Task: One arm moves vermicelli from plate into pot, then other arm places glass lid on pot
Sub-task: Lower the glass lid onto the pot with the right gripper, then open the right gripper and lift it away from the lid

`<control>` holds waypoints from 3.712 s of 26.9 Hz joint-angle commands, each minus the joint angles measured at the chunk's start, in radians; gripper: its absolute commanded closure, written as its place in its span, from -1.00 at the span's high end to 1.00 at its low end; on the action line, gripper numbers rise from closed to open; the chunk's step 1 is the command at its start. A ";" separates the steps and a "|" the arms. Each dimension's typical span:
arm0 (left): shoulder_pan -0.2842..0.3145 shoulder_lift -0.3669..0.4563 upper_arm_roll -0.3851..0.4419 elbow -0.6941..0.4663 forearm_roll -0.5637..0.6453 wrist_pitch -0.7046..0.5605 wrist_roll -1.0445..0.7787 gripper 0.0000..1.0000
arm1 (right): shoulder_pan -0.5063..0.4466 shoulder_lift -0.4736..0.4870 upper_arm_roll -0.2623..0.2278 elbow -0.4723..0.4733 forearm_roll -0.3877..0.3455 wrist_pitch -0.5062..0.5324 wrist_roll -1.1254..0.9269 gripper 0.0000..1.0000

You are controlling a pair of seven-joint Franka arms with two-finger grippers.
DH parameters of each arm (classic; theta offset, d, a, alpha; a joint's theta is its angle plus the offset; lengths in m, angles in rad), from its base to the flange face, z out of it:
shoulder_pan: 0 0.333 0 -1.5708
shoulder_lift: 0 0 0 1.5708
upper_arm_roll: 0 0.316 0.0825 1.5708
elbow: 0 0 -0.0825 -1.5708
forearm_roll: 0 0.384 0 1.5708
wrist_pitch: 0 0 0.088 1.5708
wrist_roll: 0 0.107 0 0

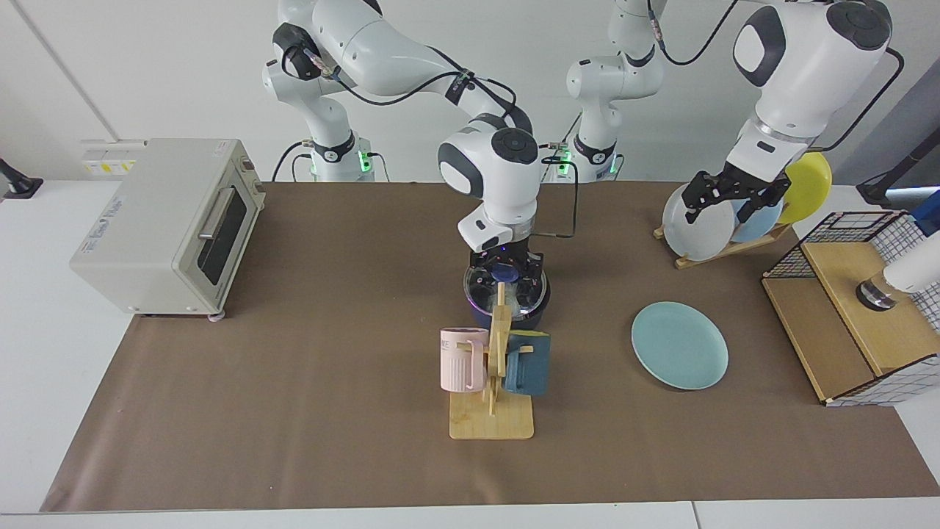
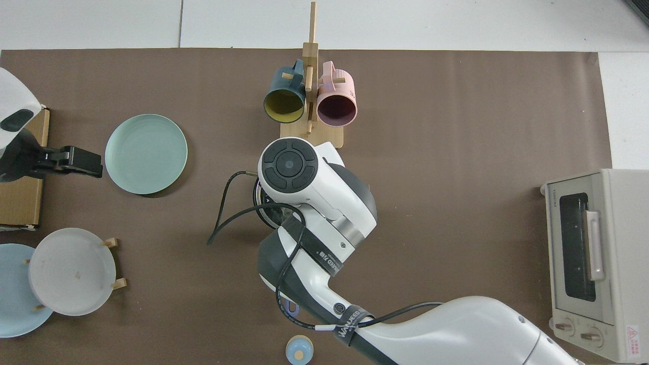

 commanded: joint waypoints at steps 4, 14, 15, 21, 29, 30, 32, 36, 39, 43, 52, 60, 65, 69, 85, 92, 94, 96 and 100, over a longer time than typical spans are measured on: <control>-0.009 -0.022 0.011 -0.019 -0.008 -0.010 0.011 1.00 | 0.018 0.038 0.008 0.044 -0.054 0.010 0.068 -1.00; -0.009 -0.023 0.011 -0.019 -0.008 -0.010 0.011 1.00 | 0.024 0.041 0.008 0.042 -0.059 0.033 0.100 -1.00; -0.009 -0.023 0.011 -0.019 -0.007 -0.010 0.011 1.00 | 0.024 0.044 0.008 0.042 -0.059 0.034 0.100 -1.00; -0.009 -0.023 0.011 -0.019 -0.007 -0.010 0.011 1.00 | 0.032 0.050 0.008 0.042 -0.061 0.037 0.106 -1.00; -0.007 -0.026 0.011 -0.019 -0.008 -0.008 0.011 1.00 | 0.026 0.049 0.006 0.039 -0.061 0.015 0.101 -1.00; -0.009 -0.028 0.011 -0.019 -0.008 -0.010 0.011 1.00 | 0.026 0.049 0.004 0.039 -0.059 0.011 0.101 -1.00; -0.007 -0.028 0.011 -0.019 -0.008 -0.010 0.011 1.00 | 0.024 0.049 0.006 0.039 -0.059 0.011 0.103 -1.00; -0.007 -0.028 0.011 -0.019 -0.007 -0.010 0.011 1.00 | 0.029 0.049 0.004 0.039 -0.062 0.010 0.103 -1.00; -0.007 -0.028 0.011 -0.019 -0.007 -0.010 0.011 1.00 | 0.029 0.049 0.006 0.037 -0.079 0.007 0.103 -1.00; -0.007 -0.028 0.011 -0.019 -0.007 -0.010 0.011 1.00 | 0.032 0.050 0.006 0.033 -0.091 0.005 0.105 -1.00; 0.004 -0.028 0.011 -0.019 -0.007 -0.010 0.011 1.00 | 0.032 0.054 0.008 0.039 -0.087 0.005 0.106 0.29; 0.002 -0.028 0.009 -0.019 -0.007 -0.010 0.011 1.00 | 0.020 0.052 0.026 0.089 -0.074 -0.065 0.105 1.00; 0.004 -0.028 0.011 -0.019 -0.007 -0.010 0.011 1.00 | 0.007 0.047 0.060 0.125 -0.071 -0.151 0.101 1.00; 0.002 -0.028 0.009 -0.019 -0.007 -0.010 0.011 1.00 | -0.023 0.026 0.089 0.128 -0.070 -0.186 0.095 1.00; 0.002 -0.028 0.009 -0.019 -0.007 -0.010 0.011 1.00 | -0.255 -0.141 0.152 0.152 0.031 -0.280 -0.210 1.00; 0.002 -0.028 0.009 -0.019 -0.007 -0.010 0.011 1.00 | -0.290 -0.195 0.025 0.148 0.041 -0.308 -0.432 1.00; 0.002 -0.028 0.009 -0.019 -0.007 -0.010 0.011 1.00 | -0.289 -0.200 -0.020 0.139 0.056 -0.324 -0.507 1.00; 0.002 -0.028 0.011 -0.019 -0.007 -0.010 0.011 1.00 | -0.290 -0.216 -0.060 0.133 0.083 -0.343 -0.550 1.00; 0.002 -0.028 0.011 -0.019 -0.007 -0.010 0.011 1.00 | -0.284 -0.265 -0.207 0.113 0.198 -0.371 -0.659 1.00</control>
